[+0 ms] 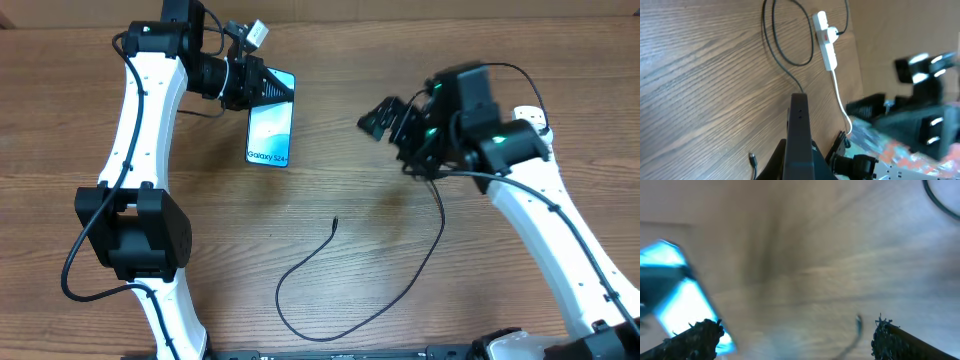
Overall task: Plug charger to phone and switch on socket
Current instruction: 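Move the right gripper down to the black cable's connector and grasp it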
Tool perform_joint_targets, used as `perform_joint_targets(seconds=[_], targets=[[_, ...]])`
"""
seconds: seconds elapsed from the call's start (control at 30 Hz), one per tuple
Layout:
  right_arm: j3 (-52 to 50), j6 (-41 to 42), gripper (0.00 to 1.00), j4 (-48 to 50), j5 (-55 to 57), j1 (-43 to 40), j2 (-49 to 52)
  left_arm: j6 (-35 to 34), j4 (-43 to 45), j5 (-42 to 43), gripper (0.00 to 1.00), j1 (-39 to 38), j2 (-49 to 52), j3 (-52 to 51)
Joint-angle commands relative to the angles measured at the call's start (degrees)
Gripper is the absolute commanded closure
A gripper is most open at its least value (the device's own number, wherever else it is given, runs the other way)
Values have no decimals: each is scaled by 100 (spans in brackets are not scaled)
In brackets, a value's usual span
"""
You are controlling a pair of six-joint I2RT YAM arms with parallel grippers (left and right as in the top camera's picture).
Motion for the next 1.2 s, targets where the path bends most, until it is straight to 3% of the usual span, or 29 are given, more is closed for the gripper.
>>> perform_joint_targets(seconds=[0.0, 0.27, 0.57, 1.17], targets=[[85, -131, 0, -343, 883, 516, 297, 59, 66, 422, 96, 48, -87, 70], [-118, 929, 0, -1082, 1893, 1434, 1121, -286, 94, 404, 96, 48, -87, 70], [-166, 1040, 0, -577, 1733, 2059, 1742, -315, 46, 348, 96, 33, -87, 70], [-1290, 1423, 0, 861, 1838, 2549, 1779, -334, 326, 350, 96, 31, -87, 70]])
